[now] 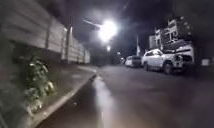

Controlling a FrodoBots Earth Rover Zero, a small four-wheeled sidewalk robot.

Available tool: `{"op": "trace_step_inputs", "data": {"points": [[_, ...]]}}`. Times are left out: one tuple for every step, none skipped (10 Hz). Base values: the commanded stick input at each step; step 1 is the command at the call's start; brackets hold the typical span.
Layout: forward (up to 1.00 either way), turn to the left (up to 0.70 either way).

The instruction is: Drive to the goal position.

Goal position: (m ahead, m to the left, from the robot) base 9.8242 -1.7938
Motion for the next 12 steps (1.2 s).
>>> {"op": "trace_step_inputs", "data": {"points": [[0.50,0.00],[0.50,0.00],[0.50,0.00],[0.50,0.00],[0.50,0.00],[0.50,0.00],[0.50,0.00],[0.50,0.00],[0.50,0.00],[0.50,0.00],[0.50,0.00],[0.50,0.00]]}}
